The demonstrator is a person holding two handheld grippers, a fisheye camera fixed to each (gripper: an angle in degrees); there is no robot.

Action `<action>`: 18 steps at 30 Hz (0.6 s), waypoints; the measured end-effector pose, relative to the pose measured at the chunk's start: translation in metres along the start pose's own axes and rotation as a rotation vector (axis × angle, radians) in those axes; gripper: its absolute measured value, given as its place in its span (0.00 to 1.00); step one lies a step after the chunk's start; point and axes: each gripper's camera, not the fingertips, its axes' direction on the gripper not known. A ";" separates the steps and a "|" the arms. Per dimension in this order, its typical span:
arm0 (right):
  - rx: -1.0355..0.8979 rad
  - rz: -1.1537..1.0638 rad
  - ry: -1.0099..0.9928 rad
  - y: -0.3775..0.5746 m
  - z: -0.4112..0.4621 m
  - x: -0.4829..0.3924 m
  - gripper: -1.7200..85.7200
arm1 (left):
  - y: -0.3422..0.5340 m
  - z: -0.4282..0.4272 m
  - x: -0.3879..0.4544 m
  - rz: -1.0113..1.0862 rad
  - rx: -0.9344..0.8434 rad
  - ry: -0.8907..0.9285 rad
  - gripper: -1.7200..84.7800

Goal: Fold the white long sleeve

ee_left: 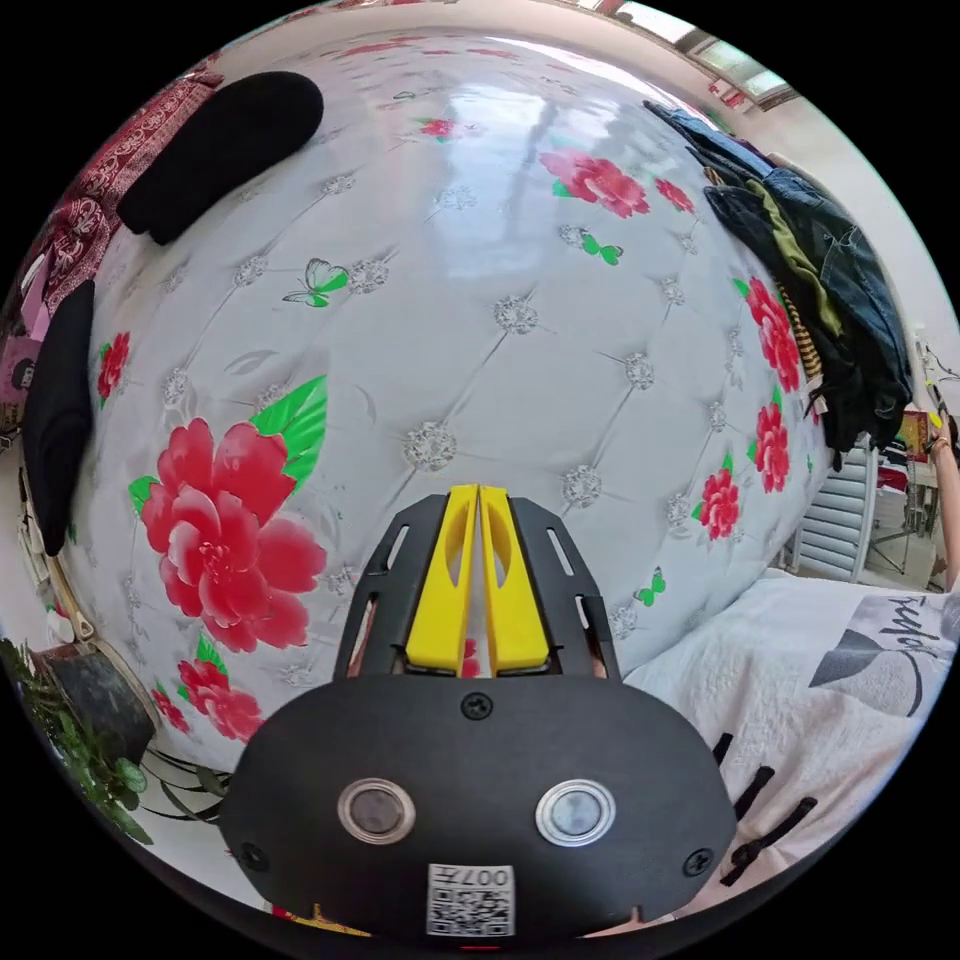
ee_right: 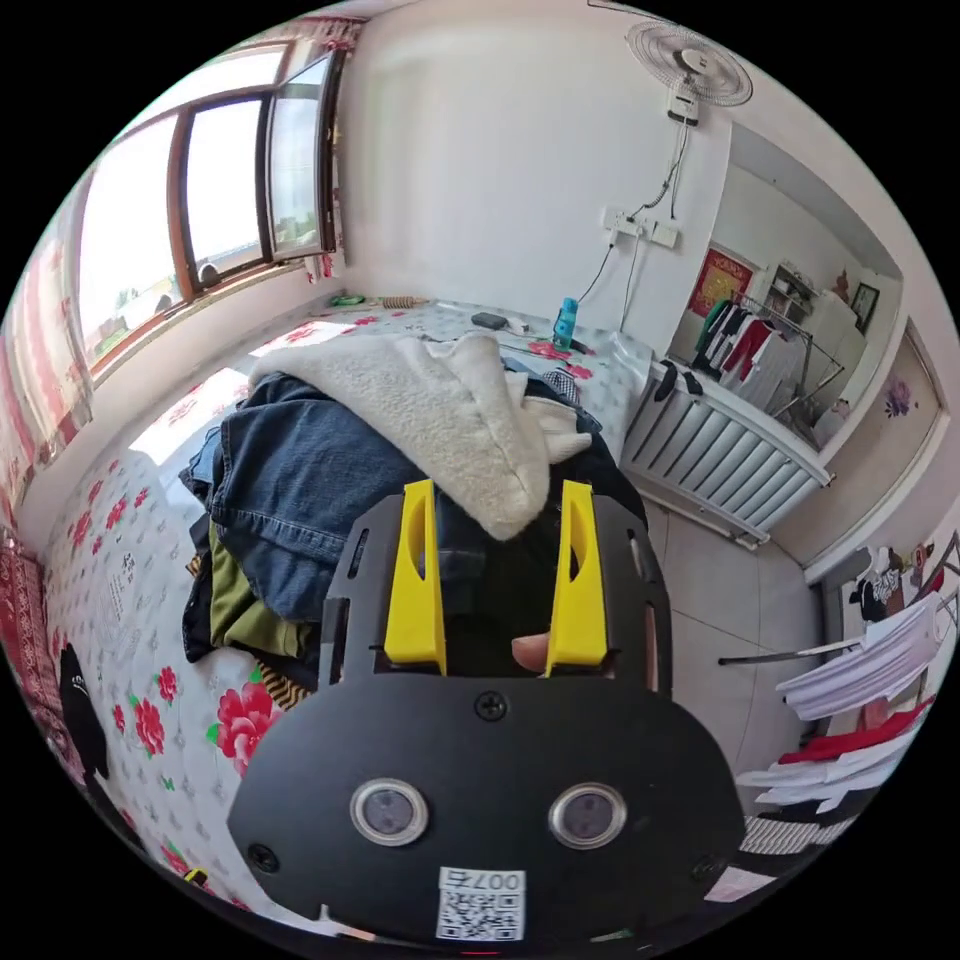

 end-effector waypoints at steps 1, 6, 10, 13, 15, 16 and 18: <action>-0.058 0.009 -0.029 -0.001 0.015 0.009 0.15 | 0.004 -0.001 0.008 0.015 0.011 0.020 0.01; -0.034 -0.021 -0.097 -0.007 0.018 0.010 0.12 | 0.018 -0.007 0.043 0.140 0.007 -0.017 0.01; 0.131 -0.172 -0.181 -0.031 -0.037 -0.017 0.08 | 0.030 -0.020 0.057 0.183 0.048 -0.066 0.01; 0.158 -0.249 -0.430 -0.048 -0.077 -0.032 0.06 | 0.040 -0.030 0.057 0.166 0.102 -0.049 0.01; 0.211 -0.342 -0.623 -0.048 -0.111 -0.047 0.05 | 0.047 -0.038 0.057 0.138 0.153 -0.038 0.02; 0.229 -0.393 -0.686 -0.046 -0.134 -0.061 0.04 | 0.053 -0.044 0.057 0.124 0.200 -0.028 0.03; 0.253 -0.511 -0.724 -0.034 -0.165 -0.086 0.03 | 0.062 -0.055 0.058 0.106 0.268 -0.009 0.06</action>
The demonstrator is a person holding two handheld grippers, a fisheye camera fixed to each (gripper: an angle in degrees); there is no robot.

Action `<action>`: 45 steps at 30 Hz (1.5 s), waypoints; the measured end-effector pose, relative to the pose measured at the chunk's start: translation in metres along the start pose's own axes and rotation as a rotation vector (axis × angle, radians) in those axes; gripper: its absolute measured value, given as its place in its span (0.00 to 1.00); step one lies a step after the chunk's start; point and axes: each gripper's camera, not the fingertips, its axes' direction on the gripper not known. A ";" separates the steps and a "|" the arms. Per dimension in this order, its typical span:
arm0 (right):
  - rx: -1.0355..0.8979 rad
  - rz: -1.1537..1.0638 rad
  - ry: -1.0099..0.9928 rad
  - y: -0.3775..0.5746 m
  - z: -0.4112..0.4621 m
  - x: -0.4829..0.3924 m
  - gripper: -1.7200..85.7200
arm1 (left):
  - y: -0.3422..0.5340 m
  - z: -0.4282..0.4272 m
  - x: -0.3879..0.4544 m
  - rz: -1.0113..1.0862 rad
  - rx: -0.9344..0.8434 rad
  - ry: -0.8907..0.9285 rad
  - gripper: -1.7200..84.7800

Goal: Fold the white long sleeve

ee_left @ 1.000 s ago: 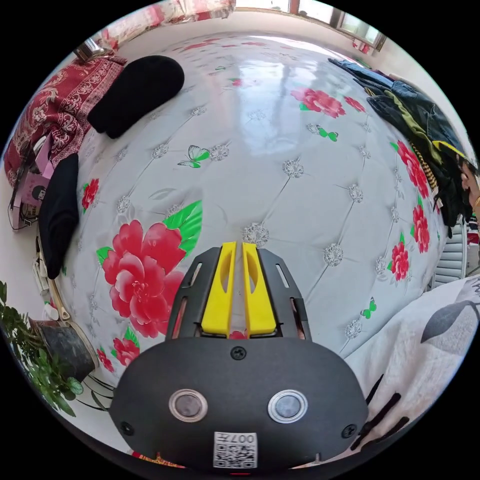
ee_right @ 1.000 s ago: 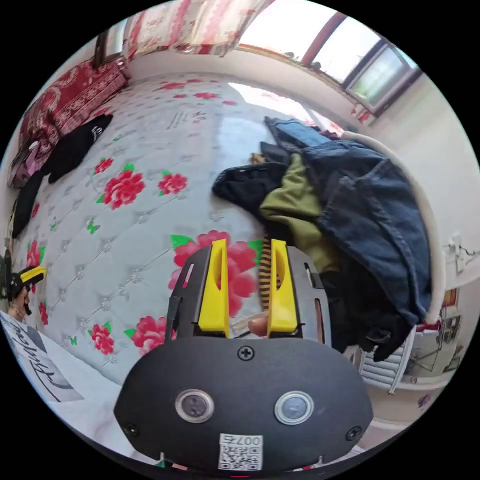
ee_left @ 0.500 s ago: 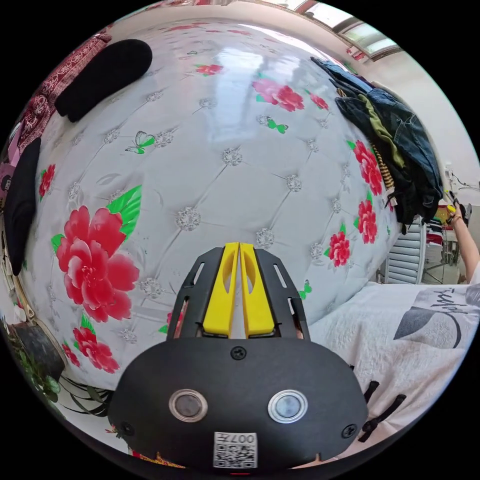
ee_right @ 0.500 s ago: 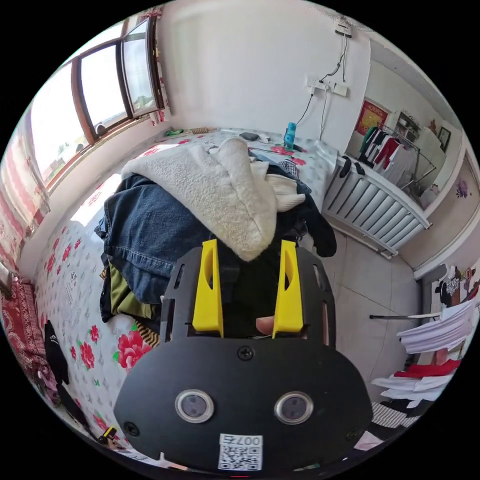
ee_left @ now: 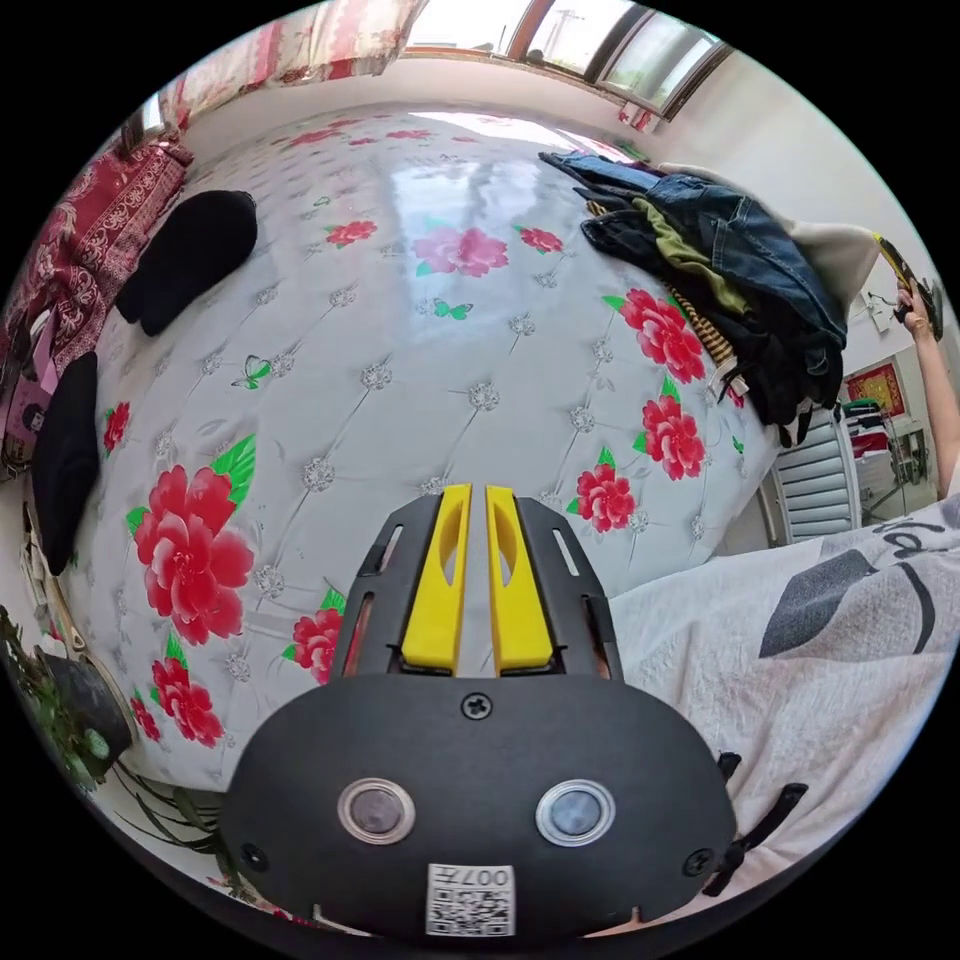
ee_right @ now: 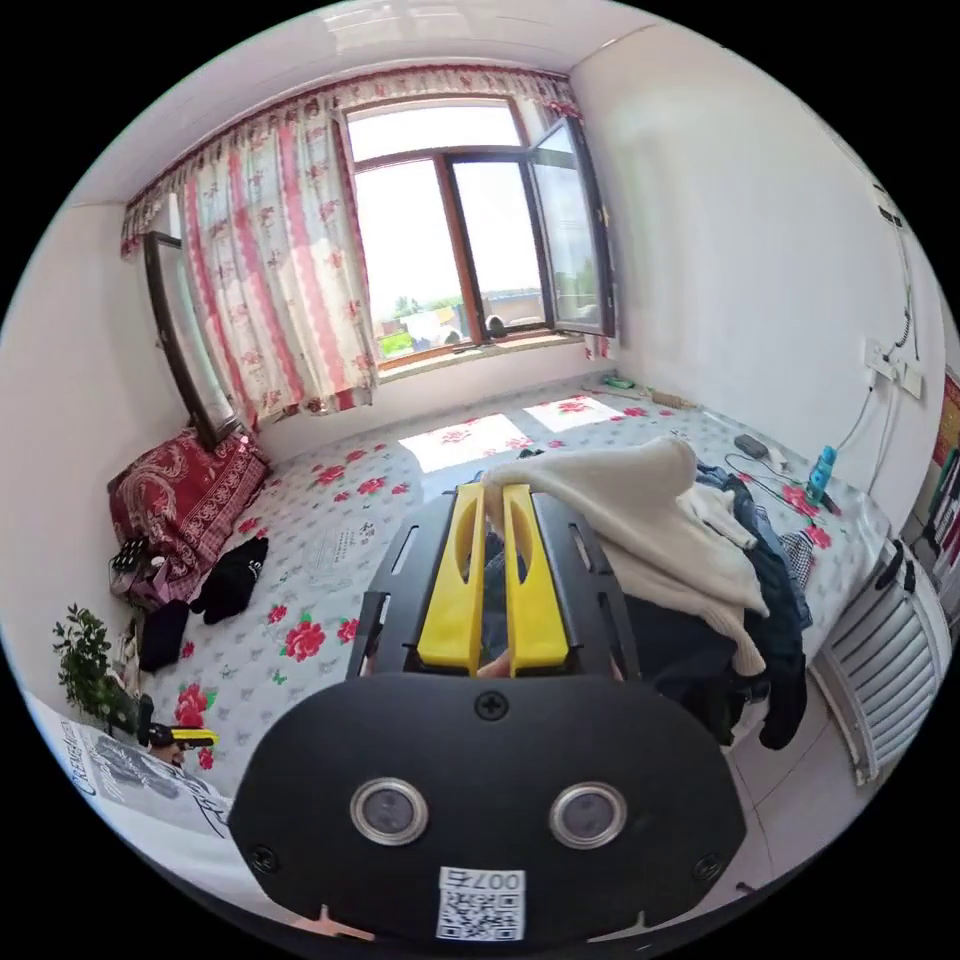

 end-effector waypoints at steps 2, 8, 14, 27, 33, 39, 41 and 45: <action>-0.002 -0.153 -0.106 -0.001 -0.007 -0.055 0.03 | 0.006 -0.012 0.001 -0.021 0.057 0.014 0.08; 0.105 -0.497 -0.372 0.007 -0.034 -0.206 0.03 | 0.027 -0.049 0.008 0.001 0.214 0.110 0.12; 0.006 -0.688 -0.881 0.058 0.000 -0.355 0.03 | 0.050 -0.070 0.012 0.042 0.311 0.113 0.12; -0.595 -0.929 -0.426 0.261 0.186 -0.467 0.08 | 0.160 -0.025 -0.104 -0.360 0.110 0.085 0.14; -0.694 -0.659 -0.112 0.239 0.238 -0.375 0.12 | 0.107 0.011 -0.098 -0.227 0.057 0.147 0.16; -0.631 -0.253 0.101 0.190 0.267 -0.271 0.15 | 0.017 0.080 -0.070 -0.026 -0.126 0.040 0.19; -0.646 -0.196 0.216 0.182 0.288 -0.244 0.16 | 0.000 0.093 -0.057 0.042 -0.152 -0.105 0.18; -0.719 -0.091 0.323 0.179 0.329 -0.206 0.16 | -0.020 0.095 -0.048 0.116 -0.168 -0.111 0.09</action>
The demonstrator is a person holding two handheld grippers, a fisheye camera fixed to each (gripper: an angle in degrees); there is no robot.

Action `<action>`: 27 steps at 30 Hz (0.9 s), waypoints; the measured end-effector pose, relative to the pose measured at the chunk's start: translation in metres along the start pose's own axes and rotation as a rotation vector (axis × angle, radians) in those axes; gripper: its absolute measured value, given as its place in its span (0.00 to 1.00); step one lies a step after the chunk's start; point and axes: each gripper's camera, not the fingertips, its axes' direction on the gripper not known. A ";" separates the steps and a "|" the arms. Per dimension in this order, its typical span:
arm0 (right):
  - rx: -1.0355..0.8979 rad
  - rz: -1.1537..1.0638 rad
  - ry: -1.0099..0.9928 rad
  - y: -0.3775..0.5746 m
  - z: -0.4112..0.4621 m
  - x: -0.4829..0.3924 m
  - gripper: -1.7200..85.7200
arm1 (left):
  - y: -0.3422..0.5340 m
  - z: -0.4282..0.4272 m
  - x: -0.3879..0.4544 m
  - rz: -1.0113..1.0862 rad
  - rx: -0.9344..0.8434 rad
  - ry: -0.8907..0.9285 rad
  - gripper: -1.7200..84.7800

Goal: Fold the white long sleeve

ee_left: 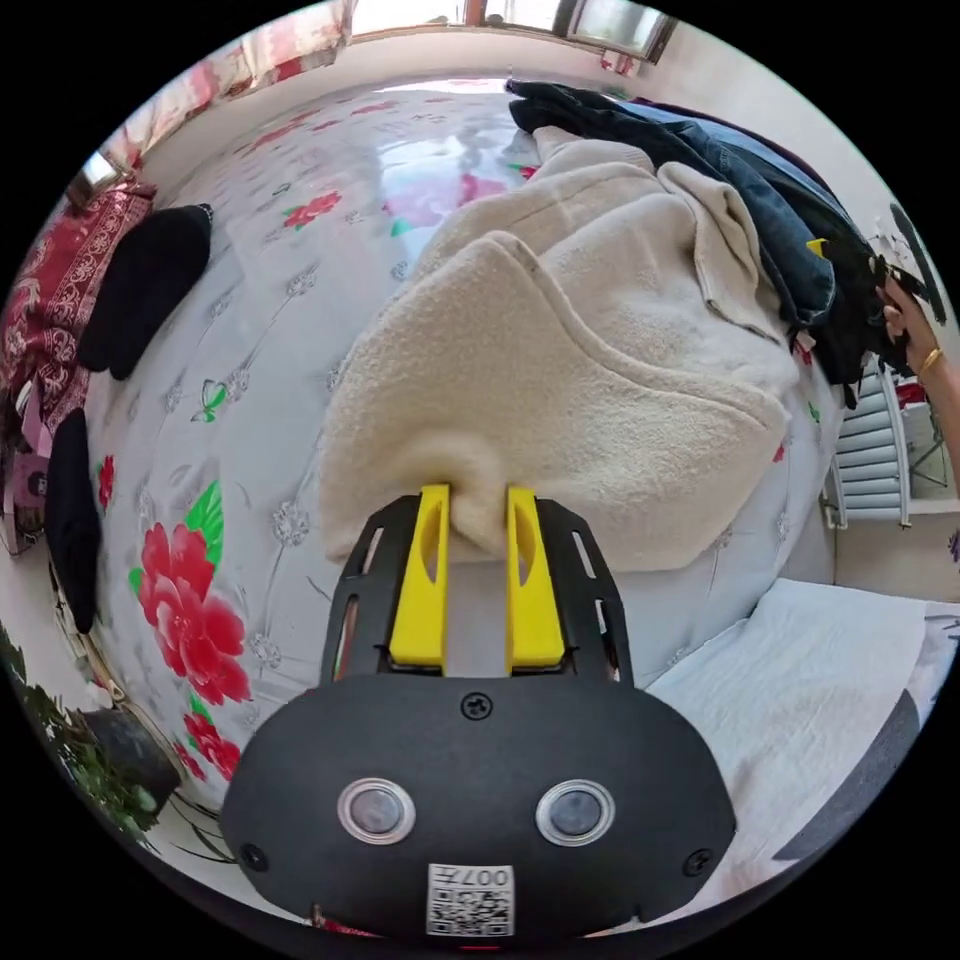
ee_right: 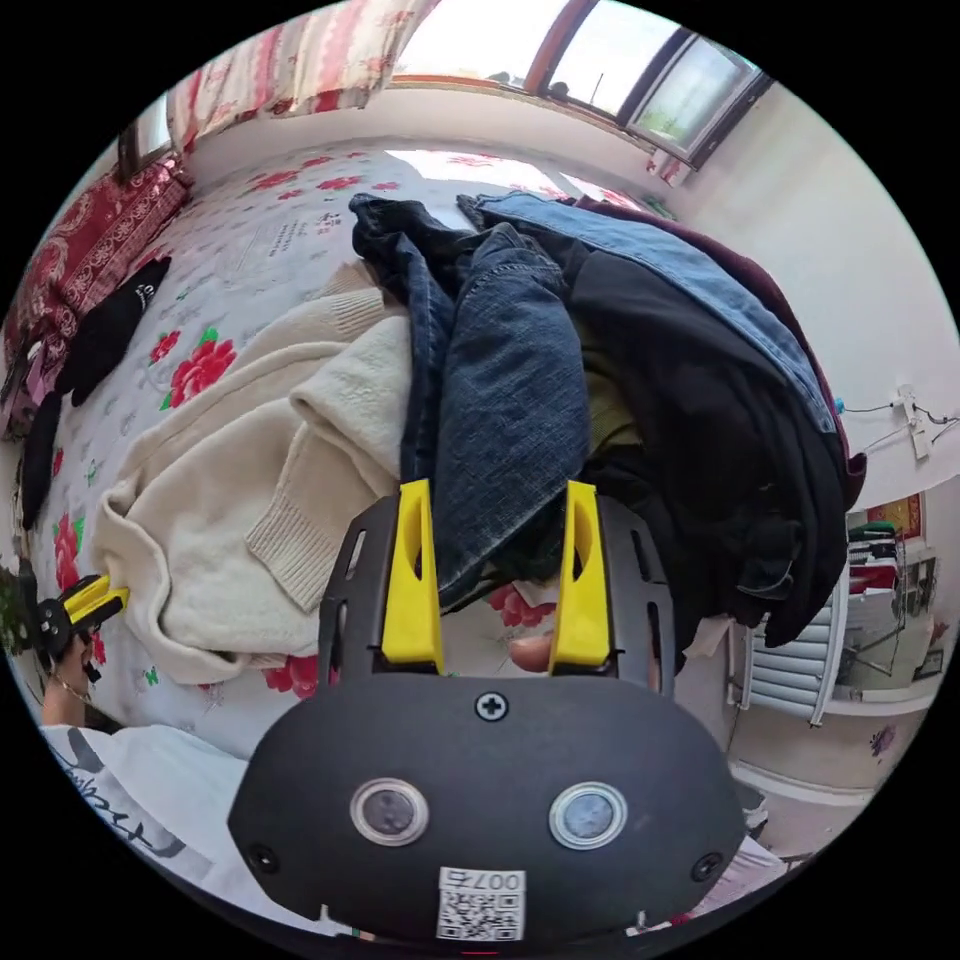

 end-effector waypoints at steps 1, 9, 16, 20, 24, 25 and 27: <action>-0.057 0.031 0.000 -0.010 0.017 0.007 0.16 | 0.005 -0.006 -0.009 -0.025 0.022 0.054 0.07; -0.046 -0.037 -0.039 -0.069 -0.021 0.052 0.05 | 0.153 -0.148 -0.138 -0.550 0.514 0.268 0.05; 0.429 0.454 0.166 -0.065 -0.204 0.241 0.10 | 0.204 -0.260 -0.113 -0.435 0.826 0.099 0.05; 0.624 -0.046 -0.157 -0.039 -0.228 0.133 0.15 | 0.154 -0.253 -0.060 -0.225 0.757 0.158 0.05; 0.513 -0.642 -0.636 0.008 -0.212 -0.039 0.19 | 0.114 -0.248 0.025 0.057 0.733 0.254 0.05; 0.455 -0.818 -0.779 0.035 -0.211 -0.094 0.21 | 0.109 -0.247 0.050 0.120 0.724 0.262 0.06; 0.395 -1.052 -0.918 0.082 -0.217 -0.162 0.22 | 0.106 -0.242 0.082 0.169 0.694 0.254 0.06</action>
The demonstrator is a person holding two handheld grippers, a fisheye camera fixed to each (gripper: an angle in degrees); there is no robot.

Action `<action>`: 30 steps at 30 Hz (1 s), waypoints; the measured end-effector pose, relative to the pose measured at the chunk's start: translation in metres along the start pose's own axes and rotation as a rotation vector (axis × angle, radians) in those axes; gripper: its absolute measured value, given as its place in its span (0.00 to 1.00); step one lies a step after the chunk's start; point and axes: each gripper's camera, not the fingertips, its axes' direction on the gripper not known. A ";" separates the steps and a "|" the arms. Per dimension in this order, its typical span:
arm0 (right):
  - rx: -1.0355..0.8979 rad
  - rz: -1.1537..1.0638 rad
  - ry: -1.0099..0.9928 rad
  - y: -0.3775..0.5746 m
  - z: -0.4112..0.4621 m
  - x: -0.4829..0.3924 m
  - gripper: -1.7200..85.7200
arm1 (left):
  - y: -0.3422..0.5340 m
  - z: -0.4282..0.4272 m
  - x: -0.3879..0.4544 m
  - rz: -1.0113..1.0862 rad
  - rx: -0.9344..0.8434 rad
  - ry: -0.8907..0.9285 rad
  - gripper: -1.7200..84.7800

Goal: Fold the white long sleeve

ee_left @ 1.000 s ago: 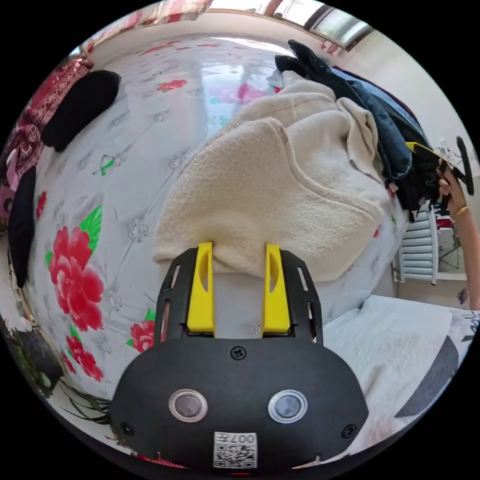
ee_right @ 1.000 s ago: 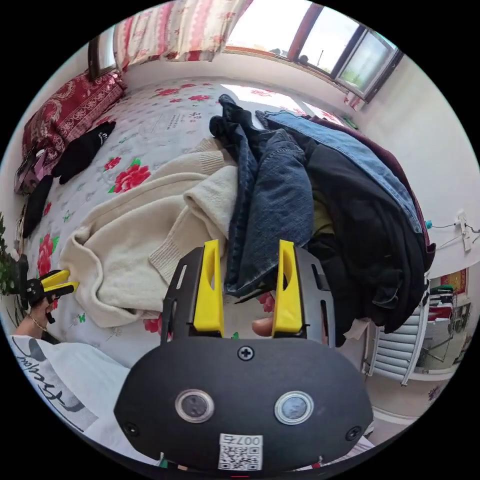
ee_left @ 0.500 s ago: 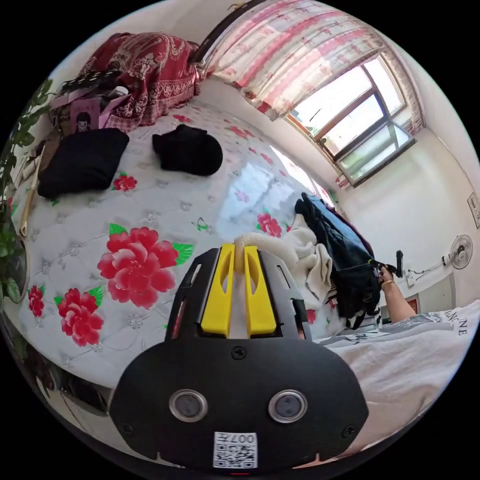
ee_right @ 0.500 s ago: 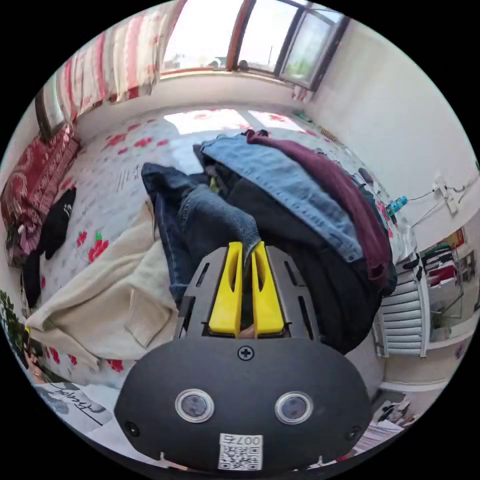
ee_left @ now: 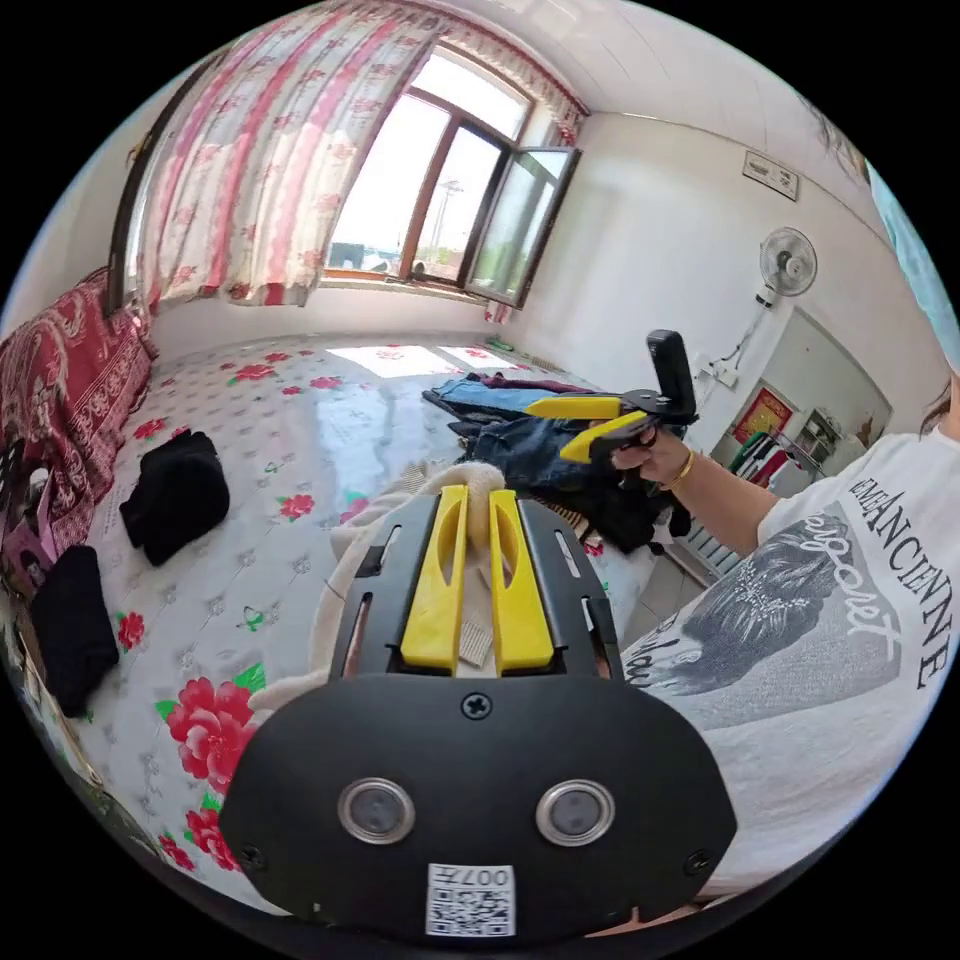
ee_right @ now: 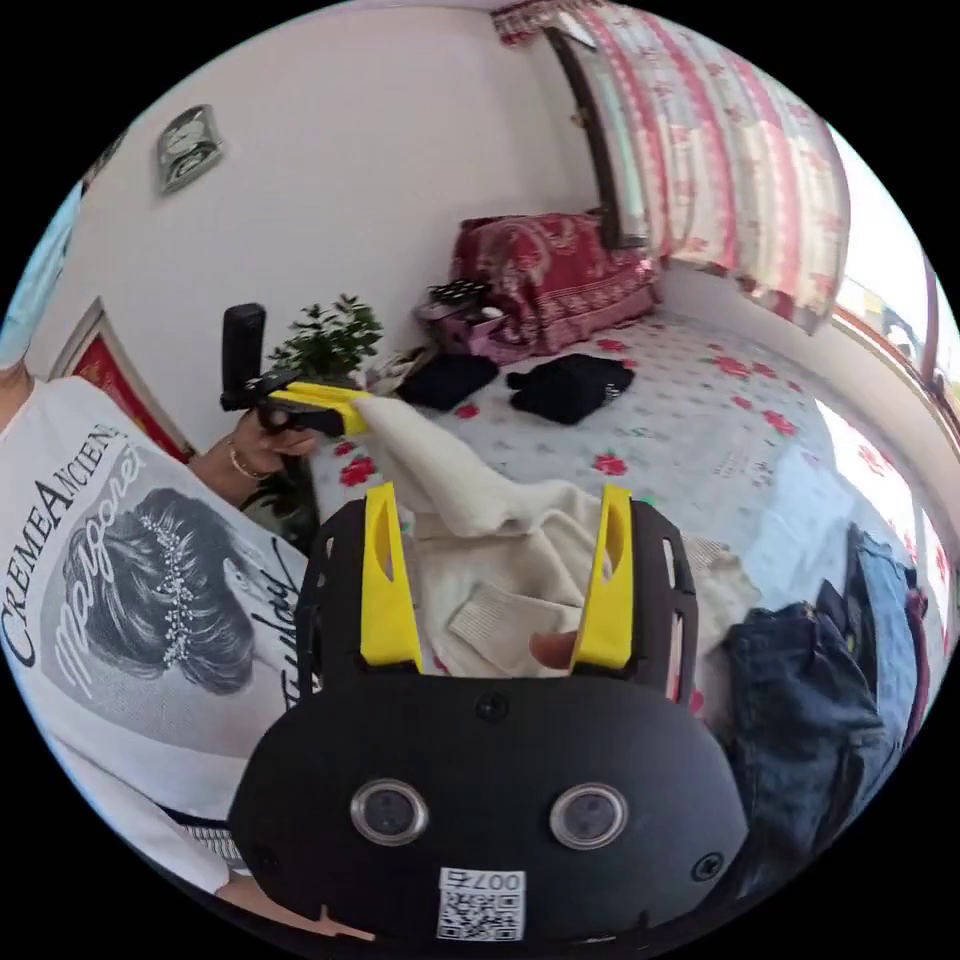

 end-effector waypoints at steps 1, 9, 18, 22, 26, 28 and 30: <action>-0.041 -0.092 -0.032 -0.007 0.029 -0.036 0.22 | 0.004 0.008 0.016 0.024 -0.038 0.003 0.06; -0.317 -0.283 0.503 0.041 0.088 -0.126 0.14 | 0.103 -0.010 0.024 -0.095 -0.100 -0.257 0.08; 0.144 -0.061 0.562 0.033 -0.073 -0.153 0.10 | 0.213 0.066 -0.034 -0.360 -0.350 -0.175 0.20; 0.243 -0.130 0.643 0.025 -0.119 -0.199 0.08 | 0.191 0.122 -0.042 -0.324 -0.342 -0.034 0.24; 0.301 -0.178 0.714 0.026 -0.150 -0.241 0.07 | 0.159 0.145 -0.037 -0.285 -0.280 0.106 0.23; 0.305 -0.195 0.791 0.031 -0.161 -0.256 0.07 | 0.135 0.116 -0.030 -0.277 -0.130 0.109 0.09; 0.318 -0.192 0.884 0.040 -0.178 -0.267 0.06 | 0.119 0.074 -0.027 -0.271 -0.035 0.039 0.07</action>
